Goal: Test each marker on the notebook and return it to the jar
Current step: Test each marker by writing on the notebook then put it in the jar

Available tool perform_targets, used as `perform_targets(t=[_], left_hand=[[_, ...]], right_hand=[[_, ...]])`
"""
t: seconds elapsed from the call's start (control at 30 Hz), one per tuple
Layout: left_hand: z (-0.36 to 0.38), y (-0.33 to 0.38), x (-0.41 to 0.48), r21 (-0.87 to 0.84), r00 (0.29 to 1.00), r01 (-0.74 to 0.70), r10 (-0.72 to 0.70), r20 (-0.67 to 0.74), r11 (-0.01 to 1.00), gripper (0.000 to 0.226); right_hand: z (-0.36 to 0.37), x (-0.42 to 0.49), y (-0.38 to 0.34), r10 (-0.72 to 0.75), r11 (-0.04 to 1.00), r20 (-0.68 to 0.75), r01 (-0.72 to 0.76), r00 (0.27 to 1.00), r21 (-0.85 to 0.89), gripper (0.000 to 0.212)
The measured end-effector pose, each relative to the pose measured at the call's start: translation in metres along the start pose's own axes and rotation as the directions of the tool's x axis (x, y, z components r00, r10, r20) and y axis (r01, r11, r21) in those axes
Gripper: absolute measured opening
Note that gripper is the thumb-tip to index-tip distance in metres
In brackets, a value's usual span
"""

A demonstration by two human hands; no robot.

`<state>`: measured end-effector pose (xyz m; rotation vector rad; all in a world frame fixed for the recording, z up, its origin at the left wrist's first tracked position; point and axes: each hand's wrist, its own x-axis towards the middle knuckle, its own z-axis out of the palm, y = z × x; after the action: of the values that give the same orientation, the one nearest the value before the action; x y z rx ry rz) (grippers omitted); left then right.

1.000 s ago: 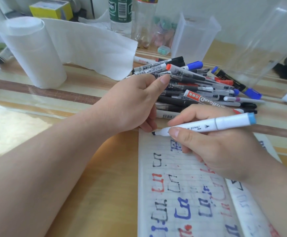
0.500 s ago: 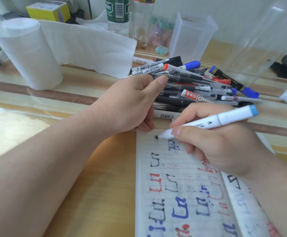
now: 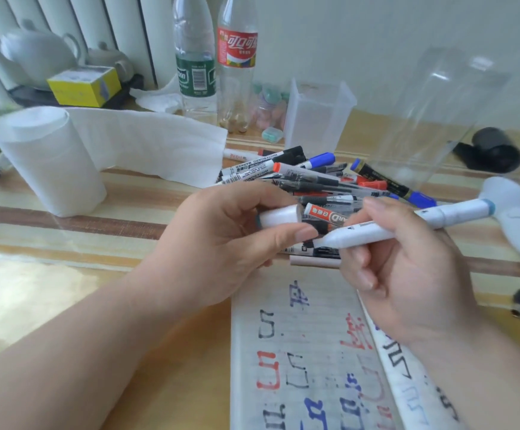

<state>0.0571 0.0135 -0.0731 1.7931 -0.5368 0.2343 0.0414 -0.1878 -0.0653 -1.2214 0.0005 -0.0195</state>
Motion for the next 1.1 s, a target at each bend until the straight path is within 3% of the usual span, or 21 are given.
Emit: perform_targets(t=[0.27,0.57,0.7,0.87,1.1], left_hand=[[-0.003,0.007,-0.005,0.230,0.985,-0.072,0.033,0.170,0.971,0.038],[-0.001,0.014,-0.004,0.230,0.974,-0.060,0.007,0.226,0.971,0.045],[0.002,0.016,-0.003,0.262,0.967,-0.108,0.040,0.251,0.959,0.045],[0.003,0.020,-0.010,0.284,0.971,-0.141,0.076,0.228,0.948,0.041],[0.007,0.021,-0.018,0.301,0.977,-0.159,0.107,0.182,0.940,0.042]], right_hand=[[0.002,-0.005,-0.003,-0.070,0.995,0.004,0.070,0.998,0.065,0.019],[0.000,-0.007,-0.005,-0.124,0.990,-0.016,0.125,0.992,0.067,0.018],[-0.002,-0.009,-0.003,-0.116,0.992,0.119,0.122,0.986,-0.045,0.015],[0.000,-0.010,0.001,-0.067,0.984,0.311,0.115,0.948,-0.139,0.034],[0.001,-0.008,-0.001,0.016,0.981,0.329,0.048,0.944,-0.186,0.038]])
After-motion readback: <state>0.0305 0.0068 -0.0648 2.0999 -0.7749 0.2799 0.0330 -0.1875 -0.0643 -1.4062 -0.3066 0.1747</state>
